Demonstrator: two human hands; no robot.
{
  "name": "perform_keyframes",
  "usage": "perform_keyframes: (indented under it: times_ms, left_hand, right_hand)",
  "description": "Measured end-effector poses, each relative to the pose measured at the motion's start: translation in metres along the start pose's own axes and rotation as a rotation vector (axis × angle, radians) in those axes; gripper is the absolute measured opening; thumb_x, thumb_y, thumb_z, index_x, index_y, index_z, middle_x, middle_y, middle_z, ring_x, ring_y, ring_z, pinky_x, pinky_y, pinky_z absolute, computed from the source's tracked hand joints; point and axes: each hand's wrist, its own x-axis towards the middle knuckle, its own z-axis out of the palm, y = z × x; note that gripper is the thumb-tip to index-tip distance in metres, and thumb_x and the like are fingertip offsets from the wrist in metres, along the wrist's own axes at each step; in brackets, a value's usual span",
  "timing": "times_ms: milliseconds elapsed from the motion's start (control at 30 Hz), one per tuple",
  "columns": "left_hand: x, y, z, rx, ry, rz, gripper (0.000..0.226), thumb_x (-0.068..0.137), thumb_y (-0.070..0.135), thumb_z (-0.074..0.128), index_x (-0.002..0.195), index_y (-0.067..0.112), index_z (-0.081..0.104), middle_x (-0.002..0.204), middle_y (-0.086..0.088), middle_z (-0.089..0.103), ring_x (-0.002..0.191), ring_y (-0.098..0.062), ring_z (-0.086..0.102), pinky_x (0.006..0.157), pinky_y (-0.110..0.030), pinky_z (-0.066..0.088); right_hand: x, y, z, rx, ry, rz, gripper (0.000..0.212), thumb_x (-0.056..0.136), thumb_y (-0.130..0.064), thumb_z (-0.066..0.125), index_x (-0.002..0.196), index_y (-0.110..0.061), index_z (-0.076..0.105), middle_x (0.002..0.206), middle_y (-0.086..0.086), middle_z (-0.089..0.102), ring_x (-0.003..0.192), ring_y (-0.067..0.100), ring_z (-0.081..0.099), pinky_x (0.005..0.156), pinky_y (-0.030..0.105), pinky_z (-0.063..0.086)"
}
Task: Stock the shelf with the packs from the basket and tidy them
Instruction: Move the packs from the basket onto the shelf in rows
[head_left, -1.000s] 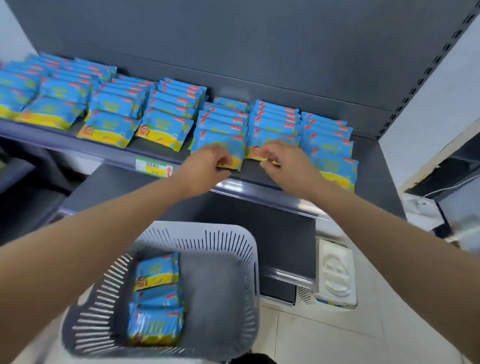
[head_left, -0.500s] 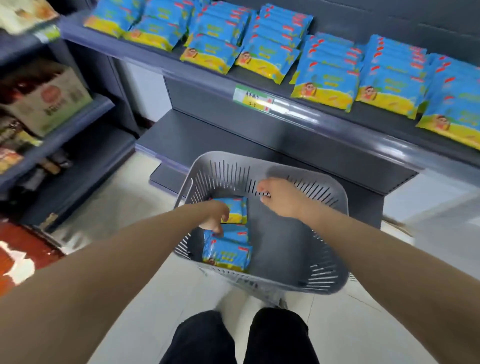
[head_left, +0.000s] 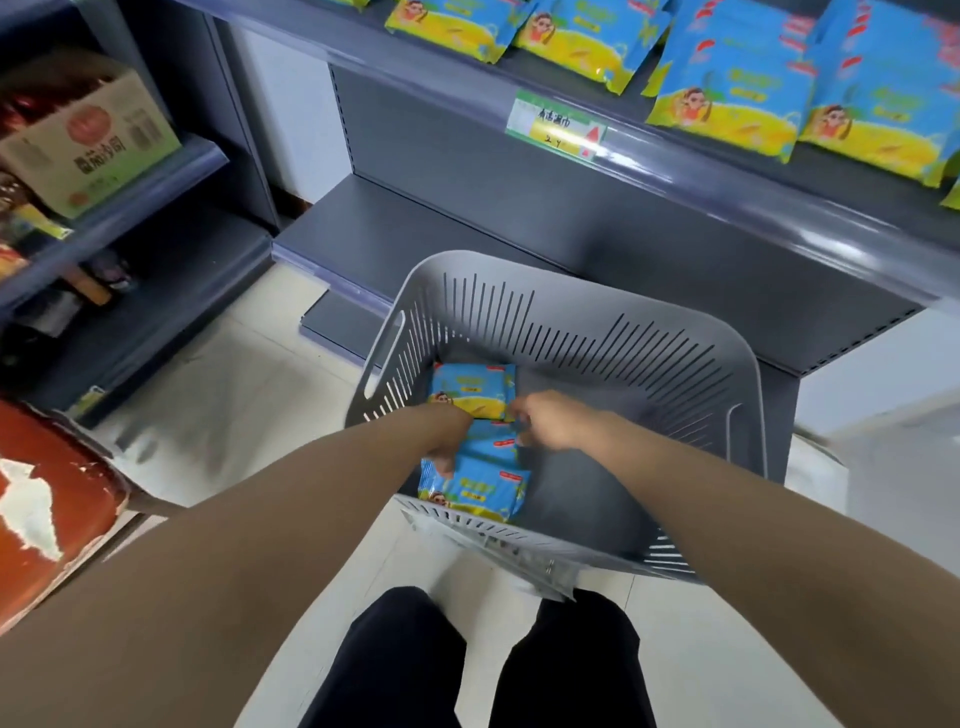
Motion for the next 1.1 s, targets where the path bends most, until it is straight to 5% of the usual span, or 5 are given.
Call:
perform_keyframes:
  times_ms: [200, 333, 567, 800, 1100]
  left_hand:
    - [0.002, 0.001, 0.002, 0.04, -0.017, -0.02, 0.061, 0.077, 0.031, 0.074, 0.127, 0.005, 0.049, 0.122, -0.01, 0.059, 0.108, -0.029, 0.058, 0.08, -0.033, 0.047]
    - [0.0, 0.001, 0.0, -0.007, 0.06, -0.009, 0.067, 0.078, 0.019, 0.073, 0.134, 0.008, 0.037, 0.123, -0.013, 0.058, 0.107, -0.031, 0.058, 0.078, -0.035, 0.047]
    - [-0.004, 0.003, -0.006, 0.13, -0.117, 0.071, 0.044, 0.089, 0.034, 0.06, 0.117, 0.001, 0.061, 0.119, -0.012, 0.064, 0.111, -0.027, 0.058, 0.089, -0.032, 0.045]
    - [-0.038, -0.006, -0.054, -0.07, 0.112, 0.097, 0.031, 0.08, 0.018, 0.07, 0.104, 0.003, 0.061, 0.093, -0.012, 0.056, 0.084, -0.022, 0.049, 0.07, -0.029, 0.039]
    - [-0.102, 0.021, -0.186, -0.205, 0.44, 0.307, 0.015, 0.074, 0.016, 0.072, 0.083, 0.016, 0.059, 0.071, 0.0, 0.049, 0.071, -0.02, 0.046, 0.062, -0.023, 0.031]
  right_hand:
    - [0.014, 0.002, 0.01, 0.011, -0.123, 0.007, 0.054, 0.087, -0.022, 0.064, 0.138, -0.024, 0.047, 0.144, 0.001, 0.045, 0.129, 0.021, 0.046, 0.104, 0.03, 0.038]
    - [0.021, 0.005, 0.011, 0.164, -0.14, 0.034, 0.046, 0.084, -0.019, 0.069, 0.128, -0.018, 0.057, 0.135, 0.001, 0.056, 0.119, 0.02, 0.054, 0.098, 0.027, 0.041]
    - [0.02, 0.002, 0.019, 0.163, -0.164, 0.053, 0.037, 0.083, -0.02, 0.069, 0.118, -0.012, 0.062, 0.123, 0.007, 0.063, 0.101, 0.018, 0.058, 0.08, 0.025, 0.041]
    - [-0.025, 0.015, -0.049, 0.148, 0.04, -0.063, 0.011, 0.086, -0.007, 0.06, 0.088, -0.014, 0.052, 0.087, 0.008, 0.054, 0.078, 0.018, 0.049, 0.055, 0.023, 0.035]
    - [-0.158, 0.038, -0.183, 0.223, 0.556, 0.027, 0.011, 0.084, -0.007, 0.055, 0.094, -0.01, 0.059, 0.095, 0.008, 0.063, 0.085, 0.023, 0.054, 0.074, 0.032, 0.044]
